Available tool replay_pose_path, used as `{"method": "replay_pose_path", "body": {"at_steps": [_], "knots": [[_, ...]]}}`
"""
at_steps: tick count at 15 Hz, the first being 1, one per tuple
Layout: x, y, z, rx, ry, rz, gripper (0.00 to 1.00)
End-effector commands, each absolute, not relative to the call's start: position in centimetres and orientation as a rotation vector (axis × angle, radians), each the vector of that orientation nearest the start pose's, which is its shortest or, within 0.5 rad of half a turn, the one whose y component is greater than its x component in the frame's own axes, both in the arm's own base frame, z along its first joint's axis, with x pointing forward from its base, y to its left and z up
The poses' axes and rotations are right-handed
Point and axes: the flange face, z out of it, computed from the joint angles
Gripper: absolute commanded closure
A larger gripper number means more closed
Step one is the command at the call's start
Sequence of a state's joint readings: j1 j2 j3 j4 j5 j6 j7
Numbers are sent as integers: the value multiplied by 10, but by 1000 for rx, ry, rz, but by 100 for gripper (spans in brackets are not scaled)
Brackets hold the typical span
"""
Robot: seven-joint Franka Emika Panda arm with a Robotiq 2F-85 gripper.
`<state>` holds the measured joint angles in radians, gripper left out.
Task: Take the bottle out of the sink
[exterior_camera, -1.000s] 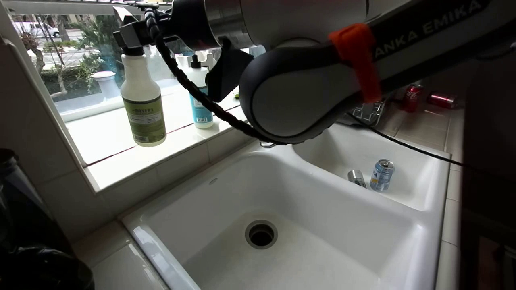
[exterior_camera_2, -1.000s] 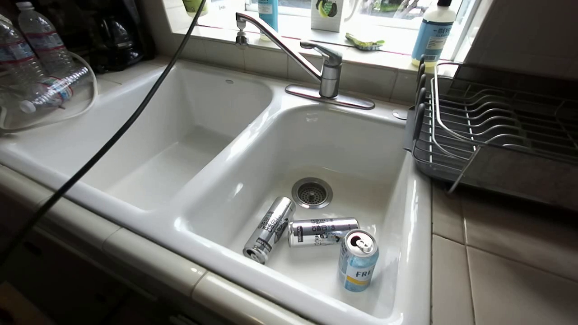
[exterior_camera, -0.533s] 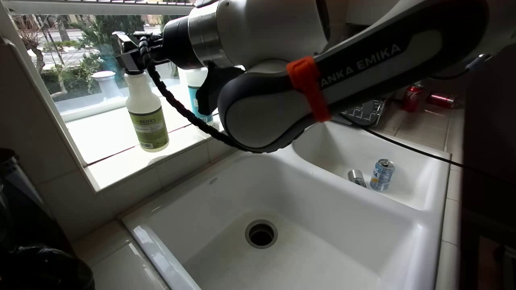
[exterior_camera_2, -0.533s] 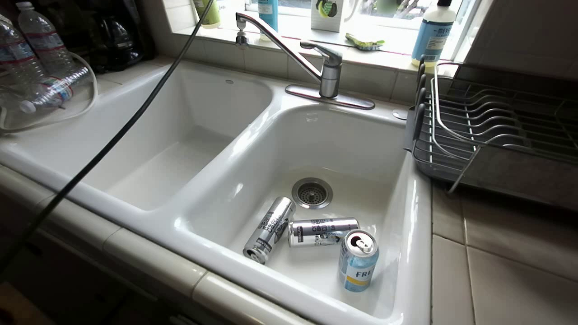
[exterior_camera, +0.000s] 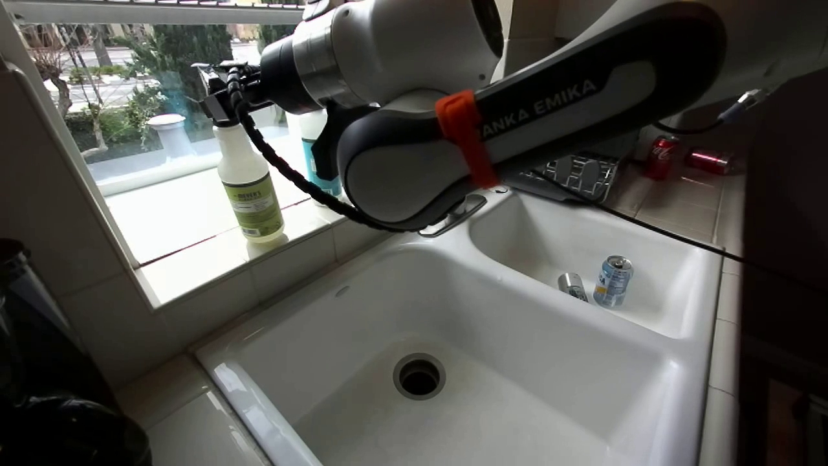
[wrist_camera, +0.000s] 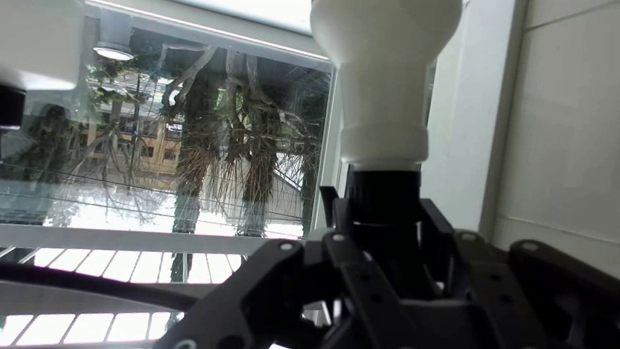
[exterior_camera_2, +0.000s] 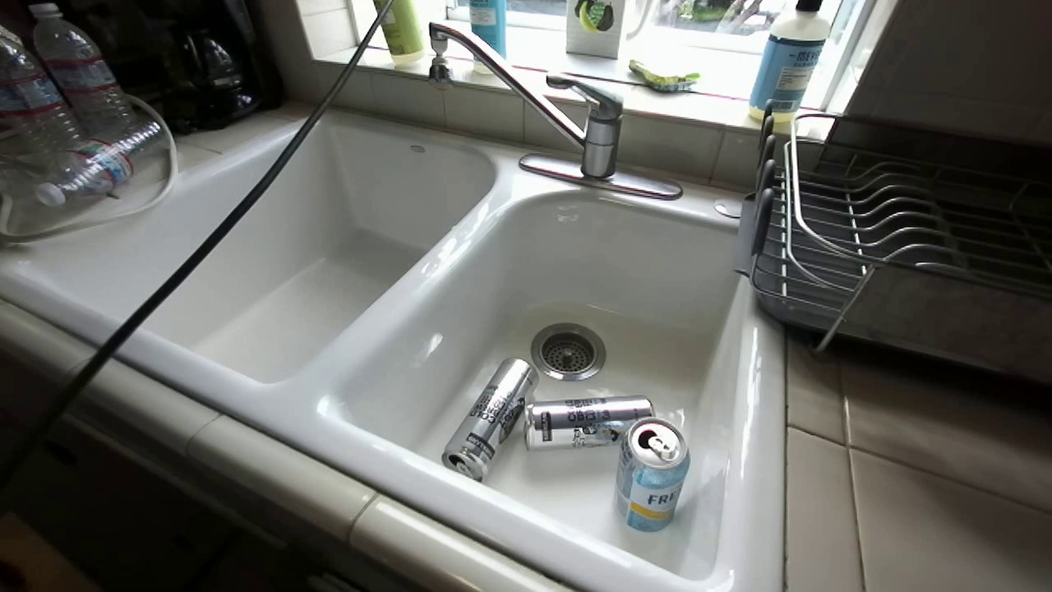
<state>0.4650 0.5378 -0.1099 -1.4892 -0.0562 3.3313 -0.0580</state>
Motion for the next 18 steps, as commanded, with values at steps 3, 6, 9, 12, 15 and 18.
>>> {"method": "replay_pose_path", "body": {"at_steps": [3, 6, 9, 12, 15, 18], "knots": [[696, 289, 529, -2329, -604, -1836, 39], [696, 286, 535, -2328, -580, -1850, 25], [692, 277, 546, -2378, -558, -1816, 3], [684, 268, 559, -2449, -554, -1757, 0], [669, 262, 579, -2504, -585, -1696, 0], [649, 253, 600, -2543, -614, -1638, 0]]}}
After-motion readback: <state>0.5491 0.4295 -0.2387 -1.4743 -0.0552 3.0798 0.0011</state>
